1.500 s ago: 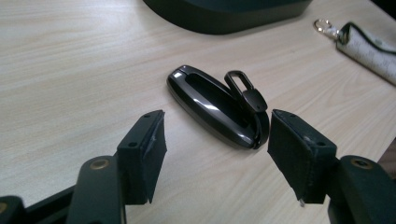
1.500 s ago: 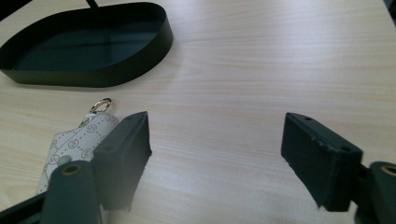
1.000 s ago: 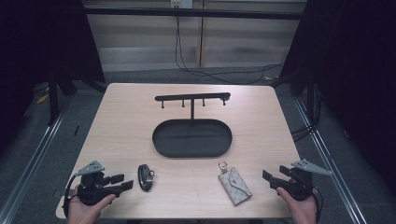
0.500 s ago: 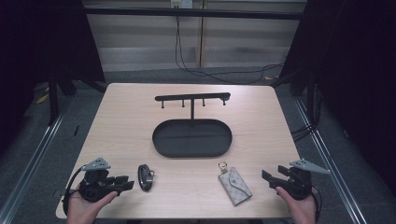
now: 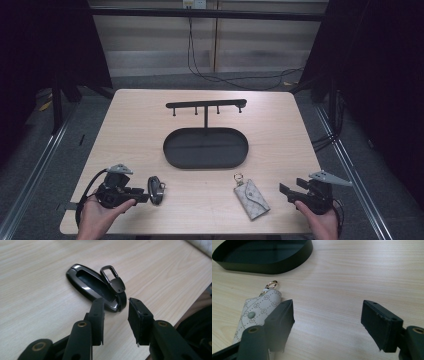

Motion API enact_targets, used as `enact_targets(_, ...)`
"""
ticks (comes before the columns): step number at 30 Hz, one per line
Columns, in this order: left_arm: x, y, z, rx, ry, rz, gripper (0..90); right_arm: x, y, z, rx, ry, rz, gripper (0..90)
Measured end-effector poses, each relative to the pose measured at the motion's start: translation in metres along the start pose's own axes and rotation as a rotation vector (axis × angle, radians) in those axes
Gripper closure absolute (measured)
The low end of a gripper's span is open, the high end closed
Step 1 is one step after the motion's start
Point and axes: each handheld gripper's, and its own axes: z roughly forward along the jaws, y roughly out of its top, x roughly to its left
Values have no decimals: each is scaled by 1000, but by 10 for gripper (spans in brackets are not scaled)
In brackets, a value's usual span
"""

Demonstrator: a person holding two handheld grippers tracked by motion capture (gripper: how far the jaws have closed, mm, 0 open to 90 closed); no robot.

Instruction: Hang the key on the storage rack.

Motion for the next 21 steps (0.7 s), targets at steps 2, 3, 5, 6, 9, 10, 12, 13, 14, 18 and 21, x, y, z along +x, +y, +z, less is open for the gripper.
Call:
enact_targets(2,-3,7,3,21,4,-2,663,0,0,1,15,6,-3,263)
enact_targets(3,-4,9,4,25,9,0,665,0,0,2,15,9,-2,263)
enact_targets(5,-7,18,5,42,32,4,669,0,0,3,21,14,1,263)
enact_targets(6,-7,18,5,42,32,4,667,0,0,3,21,14,1,263)
enact_targets(9,-10,27,5,62,31,20,665,-1,0,3,20,21,4,268)
enact_targets(10,-11,30,5,66,23,12,663,-1,0,3,21,21,4,268)
enact_targets(12,-12,34,5,85,22,17,663,-1,0,3,23,22,3,268)
enact_targets(13,-12,38,7,110,8,8,663,-1,0,3,24,21,3,268)
enact_targets(14,-12,39,7,114,13,5,663,-1,0,3,24,20,3,268)
enact_targets(18,-12,45,13,176,23,-2,662,0,0,3,26,21,4,268)
enact_targets(21,-13,52,17,225,60,4,632,0,0,5,32,30,9,268)
